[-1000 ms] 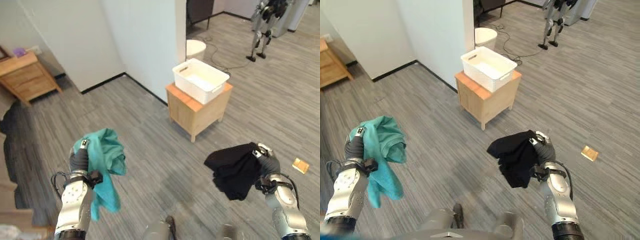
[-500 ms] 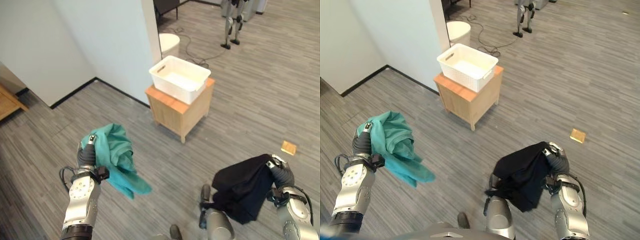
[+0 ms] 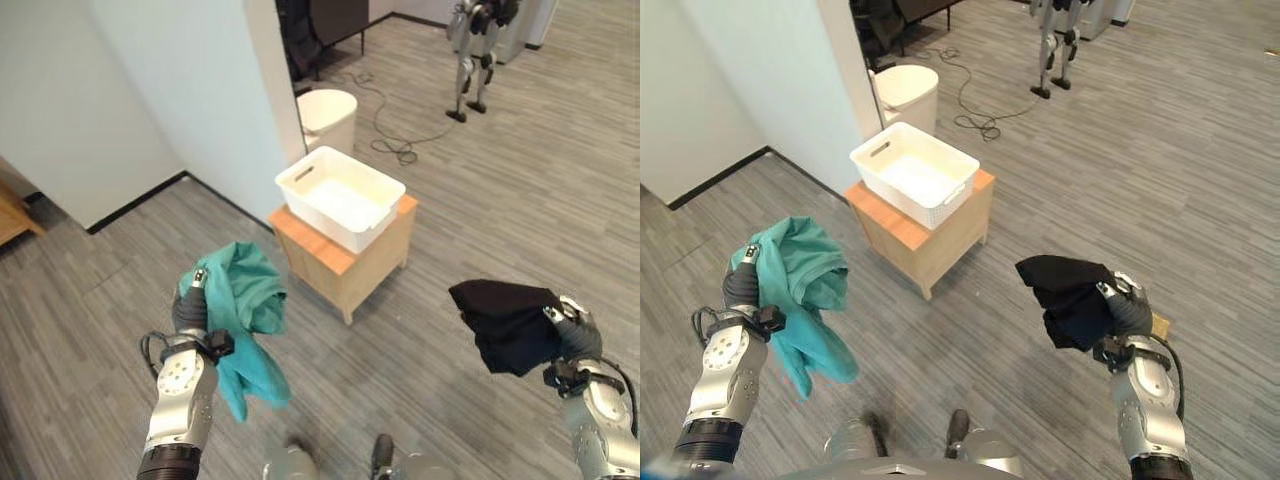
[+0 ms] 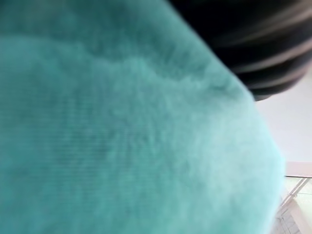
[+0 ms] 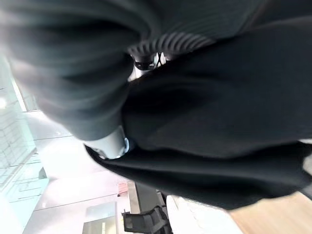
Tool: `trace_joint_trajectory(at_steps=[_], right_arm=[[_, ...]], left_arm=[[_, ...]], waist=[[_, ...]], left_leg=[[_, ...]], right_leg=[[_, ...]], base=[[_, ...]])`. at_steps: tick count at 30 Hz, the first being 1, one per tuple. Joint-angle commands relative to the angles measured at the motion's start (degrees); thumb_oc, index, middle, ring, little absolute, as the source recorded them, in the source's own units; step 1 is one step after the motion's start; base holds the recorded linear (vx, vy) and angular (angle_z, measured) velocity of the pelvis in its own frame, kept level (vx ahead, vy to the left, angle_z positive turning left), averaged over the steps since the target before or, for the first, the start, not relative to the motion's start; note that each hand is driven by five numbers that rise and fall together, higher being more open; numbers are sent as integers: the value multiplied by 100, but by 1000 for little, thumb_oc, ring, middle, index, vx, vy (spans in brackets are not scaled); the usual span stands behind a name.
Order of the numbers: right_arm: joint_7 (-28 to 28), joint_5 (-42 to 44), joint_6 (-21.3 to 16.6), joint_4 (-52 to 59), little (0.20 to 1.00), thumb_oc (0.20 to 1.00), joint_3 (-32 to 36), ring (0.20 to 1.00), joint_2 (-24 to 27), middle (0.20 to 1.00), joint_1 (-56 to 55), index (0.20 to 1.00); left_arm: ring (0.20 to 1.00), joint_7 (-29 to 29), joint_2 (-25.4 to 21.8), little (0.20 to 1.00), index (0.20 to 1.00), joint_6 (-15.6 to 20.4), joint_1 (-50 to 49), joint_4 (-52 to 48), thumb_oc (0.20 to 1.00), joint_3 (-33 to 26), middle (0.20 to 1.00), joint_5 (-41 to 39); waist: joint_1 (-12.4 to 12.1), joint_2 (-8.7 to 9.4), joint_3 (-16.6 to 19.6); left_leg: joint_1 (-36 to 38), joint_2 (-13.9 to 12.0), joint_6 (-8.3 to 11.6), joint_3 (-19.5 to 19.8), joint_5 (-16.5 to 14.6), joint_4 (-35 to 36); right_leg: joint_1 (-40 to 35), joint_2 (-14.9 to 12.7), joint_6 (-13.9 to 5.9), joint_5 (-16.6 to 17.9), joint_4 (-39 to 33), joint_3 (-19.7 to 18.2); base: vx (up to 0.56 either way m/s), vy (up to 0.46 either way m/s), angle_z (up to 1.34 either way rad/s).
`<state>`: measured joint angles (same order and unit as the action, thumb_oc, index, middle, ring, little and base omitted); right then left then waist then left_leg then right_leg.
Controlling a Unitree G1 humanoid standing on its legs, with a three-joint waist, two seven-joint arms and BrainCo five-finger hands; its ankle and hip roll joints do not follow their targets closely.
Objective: Pick up bed clothes into laundry basket.
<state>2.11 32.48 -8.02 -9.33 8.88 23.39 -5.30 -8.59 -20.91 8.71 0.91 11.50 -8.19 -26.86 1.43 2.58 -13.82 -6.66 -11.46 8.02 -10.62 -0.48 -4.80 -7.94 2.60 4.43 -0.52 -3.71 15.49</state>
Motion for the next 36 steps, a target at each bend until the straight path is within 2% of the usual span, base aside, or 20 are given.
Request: trace_joint_trajectory(at_steps=[1,4,10,11,12,14,17,20,21,22,23,25,26,29,30,31,32,33,34,36], right_arm=[[66,-53,-432,544,200,200,268,200,422,200,136,200],[123,-78,-437,590,200,200,396,200,429,200,142,200],[160,-212,-457,672,200,200,487,200,319,200,214,200],[112,-403,-399,615,200,200,337,200,304,200,313,200],[113,-405,-400,612,200,200,335,200,303,200,324,200],[82,-511,-302,447,200,200,241,200,428,200,439,200],[98,-541,-236,229,200,200,232,200,593,200,506,200],[34,-552,-117,-313,200,200,273,200,1280,200,720,200],[13,-573,-40,-903,200,200,249,200,2022,200,904,200],[6,-563,-51,-927,200,200,242,200,2037,200,924,200],[-72,-698,23,-1250,200,200,261,200,2681,200,1019,200],[-88,-806,89,-1557,200,200,88,200,3002,200,1328,200],[-166,-746,133,-2122,200,200,-32,200,3498,200,1646,200],[-299,-891,189,-2754,200,200,-533,200,4120,200,2373,200],[-299,-891,189,-2754,200,200,-533,200,4120,200,2373,200],[-306,-1345,222,-3321,200,200,-1496,200,4784,200,3609,200],[-307,-1340,215,-3370,200,200,-1624,200,4784,200,3744,200],[-258,-1717,260,-3572,200,200,-2320,200,5079,200,4618,200],[-257,-1713,257,-3609,200,200,-2438,200,5072,200,4741,200],[-163,-2101,312,-3981,200,200,-3460,200,5192,200,6039,200]], left_arm=[[200,-14,-196,200,200,449,12,-361,200,-259,200,-205],[200,-3,-247,200,200,441,-12,-364,200,-296,200,-192],[200,-34,-302,200,200,428,-159,-380,200,-460,200,-131],[200,-38,-454,200,200,393,-94,-341,200,-442,200,-20],[200,-38,-456,200,200,394,-85,-338,200,-446,200,-20],[200,0,-638,200,200,407,73,-380,200,-296,200,-10],[200,42,-720,200,200,392,159,-392,200,-173,200,10],[200,152,-815,200,200,387,355,-359,200,77,200,-73],[200,238,-846,200,200,376,511,-290,200,339,200,-205],[200,238,-839,200,200,379,522,-284,200,338,200,-205],[200,339,-870,200,200,372,635,-221,200,597,200,-245],[200,385,-851,200,200,372,591,-237,200,629,200,-262],[200,527,-775,200,200,358,481,-262,200,750,200,-378],[200,673,-700,200,200,319,275,-266,200,925,200,-549],[200,673,-700,200,200,319,275,-266,200,925,200,-549],[200,739,-780,200,200,259,-8,-260,200,988,200,-634],[200,739,-761,200,200,259,-21,-261,200,955,200,-635],[200,747,-832,200,200,230,-160,-236,200,958,200,-661],[200,747,-812,200,200,229,-173,-237,200,931,200,-661],[200,789,-864,200,200,192,-372,-216,200,979,200,-606]], waist=[[-99,-147,108],[-111,-164,152],[-186,-79,355],[-200,-19,334],[-218,-21,342],[-96,-79,131],[-10,-110,64],[135,-103,56],[218,0,22],[222,-13,19],[244,102,5],[151,159,33],[40,221,95],[-93,239,151],[-93,239,151],[-214,246,190],[-180,232,189],[-259,263,195],[-229,249,196],[-310,301,226]], left_leg=[[-156,86,93,208,1052,78],[-204,59,111,31,1128,125],[-187,298,-214,-47,564,-226],[99,539,-548,-243,200,-252],[83,537,-563,-267,225,-236],[447,641,-781,-286,119,-56],[662,675,-830,-190,65,115],[911,755,-770,22,43,354],[1014,861,-729,300,-79,358],[1000,853,-728,301,-61,357],[1049,924,-708,579,-182,301],[1092,894,-678,561,-159,352],[1060,912,-654,647,-124,397],[1042,901,-602,693,-45,489],[1042,901,-602,693,-45,489],[1011,872,-534,763,52,610],[1015,871,-533,762,54,615],[1002,837,-497,782,95,674],[1005,836,-497,782,97,679],[1011,798,-468,807,143,775]], right_leg=[[-493,-808,-857,-625,157,5],[-603,-877,-898,-664,123,-39],[-669,-1353,-1179,-678,364,-182],[-106,-1734,-1330,-333,1629,-448],[-57,-1737,-1334,-318,1650,-478],[654,-1786,-1342,266,2827,-721],[1015,-1640,-1340,203,3141,-905],[1283,-1287,-1277,-133,2470,-1114],[1303,-1018,-1288,-217,1480,-1510],[1292,-1009,-1284,-171,1429,-1503],[1149,-915,-1333,-116,1022,-1827],[1139,-959,-1342,-13,969,-1676],[985,-970,-1306,35,706,-1573],[781,-969,-1275,94,401,-1393],[781,-969,-1275,94,401,-1393],[657,-913,-1236,126,191,-1292],[653,-912,-1235,128,186,-1293],[626,-878,-1208,127,130,-1230],[624,-877,-1207,128,127,-1230],[580,-829,-1174,121,36,-1178]], base=[[336,148,-42],[234,140,-25],[246,255,-22],[193,334,-32],[226,391,-50],[103,241,-41],[143,156,16],[228,-11,35],[224,-85,38],[257,-141,54],[143,-109,110],[130,-116,142],[66,-83,59],[74,-90,24],[97,-108,29],[73,-77,26],[105,-121,22],[34,-45,17],[84,-84,10],[66,-53,2]])
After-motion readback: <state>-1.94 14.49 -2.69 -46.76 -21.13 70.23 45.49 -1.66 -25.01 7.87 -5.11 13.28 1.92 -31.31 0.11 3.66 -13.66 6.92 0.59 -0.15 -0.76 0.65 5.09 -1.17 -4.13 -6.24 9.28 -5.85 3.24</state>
